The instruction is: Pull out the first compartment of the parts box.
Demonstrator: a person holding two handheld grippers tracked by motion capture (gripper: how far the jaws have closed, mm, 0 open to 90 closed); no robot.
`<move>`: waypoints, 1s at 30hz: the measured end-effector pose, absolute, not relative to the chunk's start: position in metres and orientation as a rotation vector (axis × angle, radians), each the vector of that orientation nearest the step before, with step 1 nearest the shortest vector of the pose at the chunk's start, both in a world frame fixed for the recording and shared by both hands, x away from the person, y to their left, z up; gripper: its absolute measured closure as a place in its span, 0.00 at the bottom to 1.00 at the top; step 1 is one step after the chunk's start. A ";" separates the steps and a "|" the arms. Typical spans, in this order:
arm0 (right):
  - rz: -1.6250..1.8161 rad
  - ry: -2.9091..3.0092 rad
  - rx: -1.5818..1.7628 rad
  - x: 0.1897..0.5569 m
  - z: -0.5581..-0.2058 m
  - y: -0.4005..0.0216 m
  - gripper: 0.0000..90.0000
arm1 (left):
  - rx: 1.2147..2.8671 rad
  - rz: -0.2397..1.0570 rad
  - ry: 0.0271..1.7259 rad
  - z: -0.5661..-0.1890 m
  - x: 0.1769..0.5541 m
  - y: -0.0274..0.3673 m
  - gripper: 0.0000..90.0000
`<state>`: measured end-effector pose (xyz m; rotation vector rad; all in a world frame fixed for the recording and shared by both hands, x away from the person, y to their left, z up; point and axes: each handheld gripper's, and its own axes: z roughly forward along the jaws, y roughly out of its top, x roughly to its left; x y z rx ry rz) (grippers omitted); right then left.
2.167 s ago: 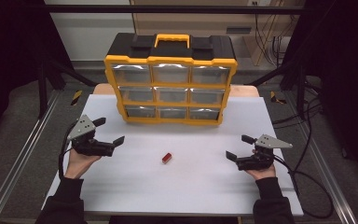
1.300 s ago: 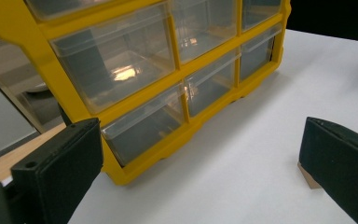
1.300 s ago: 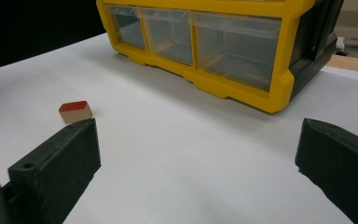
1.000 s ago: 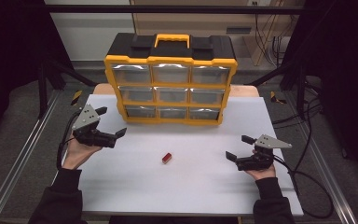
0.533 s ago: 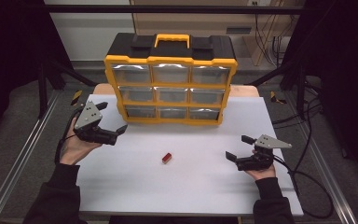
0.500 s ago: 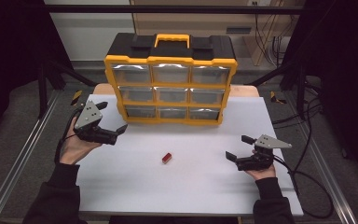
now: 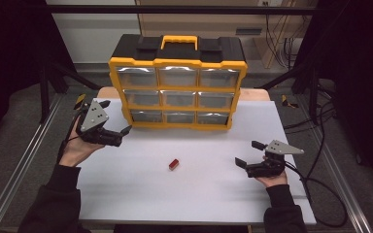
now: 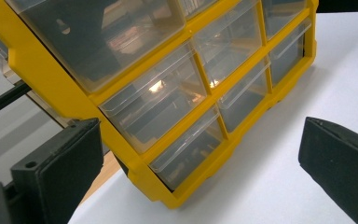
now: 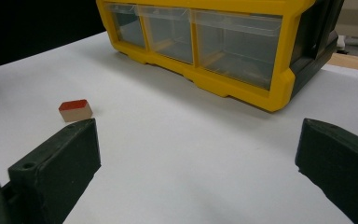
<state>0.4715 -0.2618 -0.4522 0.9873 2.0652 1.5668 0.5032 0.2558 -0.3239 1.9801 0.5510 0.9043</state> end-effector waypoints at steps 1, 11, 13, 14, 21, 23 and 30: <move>1.566 2.067 0.987 0.471 -0.452 -0.262 0.01 | 1.980 0.910 0.550 -0.323 0.504 0.255 0.00; 1.568 2.064 0.990 0.471 -0.452 -0.262 0.01 | 2.015 0.958 0.511 -0.314 0.506 0.251 0.00; 1.570 2.064 0.992 0.471 -0.452 -0.262 0.01 | 2.018 0.969 0.501 -0.312 0.507 0.250 0.00; 1.569 2.062 0.988 0.471 -0.452 -0.263 0.01 | 2.018 0.971 0.496 -0.312 0.507 0.250 0.00; 1.573 2.061 0.990 0.471 -0.451 -0.263 0.01 | 2.042 1.027 0.450 -0.306 0.510 0.243 0.00; 1.574 2.059 0.991 0.471 -0.451 -0.263 0.01 | 2.050 1.041 0.434 -0.304 0.511 0.241 0.00; 1.576 2.057 0.990 0.471 -0.451 -0.263 0.01 | 2.059 1.089 0.403 -0.299 0.512 0.234 0.00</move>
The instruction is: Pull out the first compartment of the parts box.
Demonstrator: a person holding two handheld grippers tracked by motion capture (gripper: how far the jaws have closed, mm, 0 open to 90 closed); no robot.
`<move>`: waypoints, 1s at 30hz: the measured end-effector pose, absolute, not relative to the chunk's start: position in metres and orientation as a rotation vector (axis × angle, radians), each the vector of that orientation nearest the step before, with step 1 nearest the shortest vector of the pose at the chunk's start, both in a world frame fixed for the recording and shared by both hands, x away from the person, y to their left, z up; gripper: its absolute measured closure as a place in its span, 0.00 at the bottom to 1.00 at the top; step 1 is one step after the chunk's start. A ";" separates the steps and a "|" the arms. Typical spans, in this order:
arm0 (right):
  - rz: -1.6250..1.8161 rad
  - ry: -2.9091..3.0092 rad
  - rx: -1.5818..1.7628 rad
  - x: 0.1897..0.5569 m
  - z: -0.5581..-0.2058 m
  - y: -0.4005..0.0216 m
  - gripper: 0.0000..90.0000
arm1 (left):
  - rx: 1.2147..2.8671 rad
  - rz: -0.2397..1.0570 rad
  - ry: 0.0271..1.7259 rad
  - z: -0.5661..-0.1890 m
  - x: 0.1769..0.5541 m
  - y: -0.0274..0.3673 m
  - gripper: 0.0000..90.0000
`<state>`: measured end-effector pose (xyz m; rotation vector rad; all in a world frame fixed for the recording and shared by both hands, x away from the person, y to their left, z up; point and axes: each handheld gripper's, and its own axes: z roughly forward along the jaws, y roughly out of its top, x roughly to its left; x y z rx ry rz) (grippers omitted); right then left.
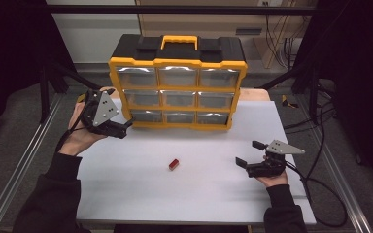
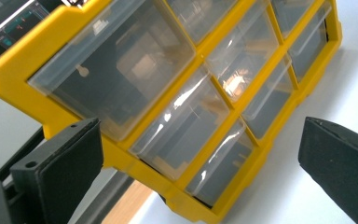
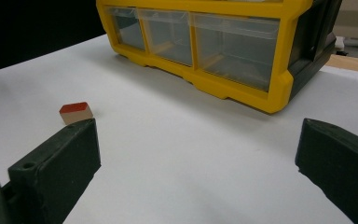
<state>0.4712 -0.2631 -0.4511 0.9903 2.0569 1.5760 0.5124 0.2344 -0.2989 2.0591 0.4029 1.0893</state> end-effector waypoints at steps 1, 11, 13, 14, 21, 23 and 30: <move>1.576 2.057 0.991 0.471 -0.451 -0.263 0.01 | 2.060 1.090 0.399 -0.298 0.513 0.234 0.00; 1.577 2.057 0.989 0.471 -0.451 -0.263 0.01 | 2.080 1.122 0.370 -0.293 0.516 0.230 0.00; 1.577 2.057 0.987 0.471 -0.451 -0.263 0.01 | 2.082 1.127 0.365 -0.292 0.518 0.229 0.00; 1.577 2.057 0.988 0.471 -0.451 -0.263 0.01 | 2.085 1.130 0.365 -0.292 0.518 0.229 0.00; 1.578 2.056 0.989 0.471 -0.451 -0.263 0.01 | 2.098 1.163 0.324 -0.288 0.521 0.226 0.00; 1.579 2.056 0.989 0.471 -0.451 -0.263 0.01 | 2.099 1.175 0.312 -0.287 0.521 0.224 0.00; 1.580 2.056 0.989 0.471 -0.451 -0.263 0.01 | 2.120 1.237 0.263 -0.283 0.524 0.220 0.00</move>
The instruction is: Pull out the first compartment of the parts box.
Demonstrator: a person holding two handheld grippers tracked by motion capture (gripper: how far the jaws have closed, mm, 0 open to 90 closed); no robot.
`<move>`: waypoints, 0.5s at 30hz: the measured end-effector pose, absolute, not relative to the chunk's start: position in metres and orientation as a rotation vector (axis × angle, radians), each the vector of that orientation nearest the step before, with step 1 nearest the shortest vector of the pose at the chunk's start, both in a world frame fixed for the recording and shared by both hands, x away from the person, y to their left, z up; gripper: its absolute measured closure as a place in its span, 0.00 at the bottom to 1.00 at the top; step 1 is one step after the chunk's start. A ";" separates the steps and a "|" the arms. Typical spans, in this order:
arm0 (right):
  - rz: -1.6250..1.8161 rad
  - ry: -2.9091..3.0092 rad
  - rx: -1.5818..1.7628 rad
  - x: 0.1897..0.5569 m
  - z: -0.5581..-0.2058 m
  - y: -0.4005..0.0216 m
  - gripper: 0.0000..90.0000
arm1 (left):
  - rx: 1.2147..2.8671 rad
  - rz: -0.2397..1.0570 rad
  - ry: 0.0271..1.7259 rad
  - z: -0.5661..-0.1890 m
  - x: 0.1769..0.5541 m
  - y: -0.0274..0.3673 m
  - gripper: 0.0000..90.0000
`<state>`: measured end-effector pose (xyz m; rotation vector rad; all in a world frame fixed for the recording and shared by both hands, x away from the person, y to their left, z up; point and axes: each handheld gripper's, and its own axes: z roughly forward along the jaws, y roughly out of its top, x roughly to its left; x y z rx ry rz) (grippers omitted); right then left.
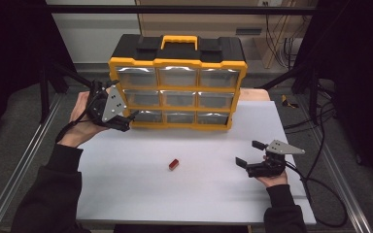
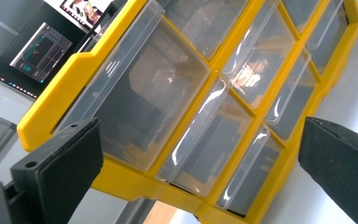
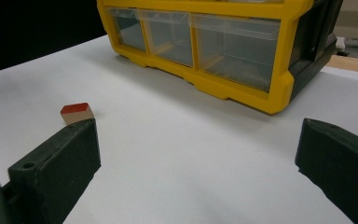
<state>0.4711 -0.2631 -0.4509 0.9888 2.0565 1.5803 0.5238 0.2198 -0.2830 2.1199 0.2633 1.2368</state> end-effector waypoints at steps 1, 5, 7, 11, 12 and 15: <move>1.580 2.056 0.989 0.471 -0.451 -0.263 0.01 | 2.129 1.236 0.267 -0.283 0.524 0.219 0.00; 1.579 2.056 0.989 0.471 -0.451 -0.263 0.00 | 2.141 1.255 0.249 -0.281 0.526 0.217 0.00; 1.580 2.055 0.989 0.471 -0.451 -0.263 0.00 | 2.144 1.261 0.247 -0.279 0.528 0.217 0.00; 1.581 2.055 0.985 0.471 -0.451 -0.263 0.01 | 2.145 1.269 0.241 -0.277 0.531 0.216 0.00; 1.581 2.055 0.987 0.471 -0.451 -0.263 0.01 | 2.147 1.275 0.239 -0.277 0.532 0.215 0.00; 1.581 2.056 0.987 0.471 -0.451 -0.263 0.00 | 2.161 1.287 0.231 -0.276 0.535 0.214 0.00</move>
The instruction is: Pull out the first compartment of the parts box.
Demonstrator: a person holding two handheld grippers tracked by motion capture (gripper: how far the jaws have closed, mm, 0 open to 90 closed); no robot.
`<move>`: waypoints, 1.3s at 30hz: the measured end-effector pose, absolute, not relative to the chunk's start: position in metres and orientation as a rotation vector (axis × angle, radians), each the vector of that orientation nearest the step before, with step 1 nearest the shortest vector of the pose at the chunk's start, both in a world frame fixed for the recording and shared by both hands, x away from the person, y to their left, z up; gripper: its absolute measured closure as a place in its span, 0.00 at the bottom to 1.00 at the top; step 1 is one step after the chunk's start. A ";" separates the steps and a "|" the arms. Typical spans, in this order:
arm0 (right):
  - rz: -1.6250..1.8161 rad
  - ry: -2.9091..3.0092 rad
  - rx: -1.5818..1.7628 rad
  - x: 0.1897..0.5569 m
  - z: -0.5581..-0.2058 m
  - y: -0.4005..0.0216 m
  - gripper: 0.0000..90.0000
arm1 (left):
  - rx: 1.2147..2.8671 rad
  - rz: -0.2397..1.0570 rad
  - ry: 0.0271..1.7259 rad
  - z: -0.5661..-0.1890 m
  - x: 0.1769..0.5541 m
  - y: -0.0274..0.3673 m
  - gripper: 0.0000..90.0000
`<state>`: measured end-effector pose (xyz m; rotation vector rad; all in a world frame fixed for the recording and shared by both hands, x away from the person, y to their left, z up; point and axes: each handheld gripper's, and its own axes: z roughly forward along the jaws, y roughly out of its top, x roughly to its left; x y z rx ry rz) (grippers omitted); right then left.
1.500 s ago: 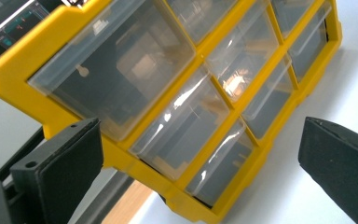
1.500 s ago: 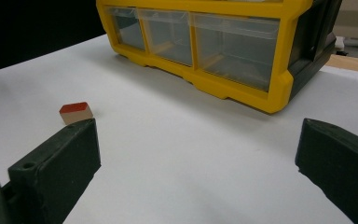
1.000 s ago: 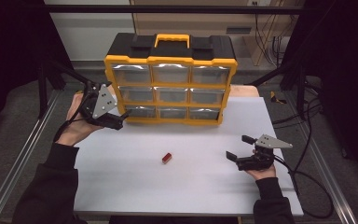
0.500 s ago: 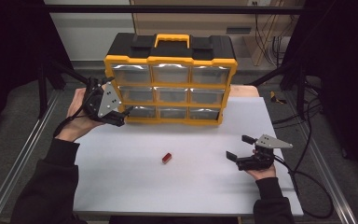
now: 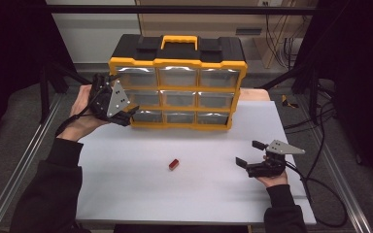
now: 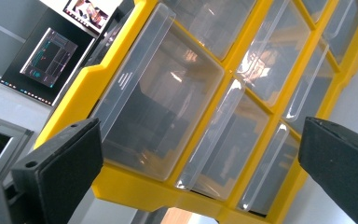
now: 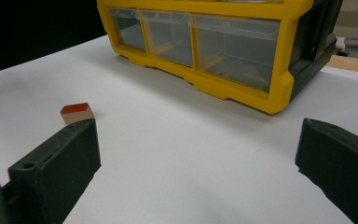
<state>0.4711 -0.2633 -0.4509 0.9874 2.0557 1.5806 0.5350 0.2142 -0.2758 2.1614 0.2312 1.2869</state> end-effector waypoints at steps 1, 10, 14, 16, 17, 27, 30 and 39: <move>1.581 2.056 0.988 0.471 -0.451 -0.263 0.01 | 2.167 1.292 0.228 -0.276 0.536 0.214 0.00; 1.578 2.058 0.987 0.471 -0.451 -0.263 0.00 | 2.198 1.338 0.196 -0.272 0.543 0.210 0.00; 1.580 2.057 0.988 0.471 -0.451 -0.263 0.01 | 2.199 1.345 0.190 -0.270 0.546 0.207 0.00; 1.580 2.058 0.988 0.471 -0.451 -0.263 0.01 | 2.198 1.349 0.185 -0.269 0.548 0.206 0.00; 1.580 2.058 0.988 0.471 -0.451 -0.263 0.01 | 2.198 1.350 0.184 -0.270 0.549 0.206 0.00; 1.578 2.058 0.988 0.471 -0.451 -0.263 0.01 | 2.226 1.394 0.156 -0.272 0.561 0.201 0.00; 1.578 2.057 0.987 0.471 -0.451 -0.263 0.01 | 2.236 1.417 0.145 -0.273 0.564 0.199 0.00; 1.578 2.058 0.988 0.471 -0.451 -0.263 0.00 | 2.236 1.459 0.126 -0.274 0.570 0.195 0.00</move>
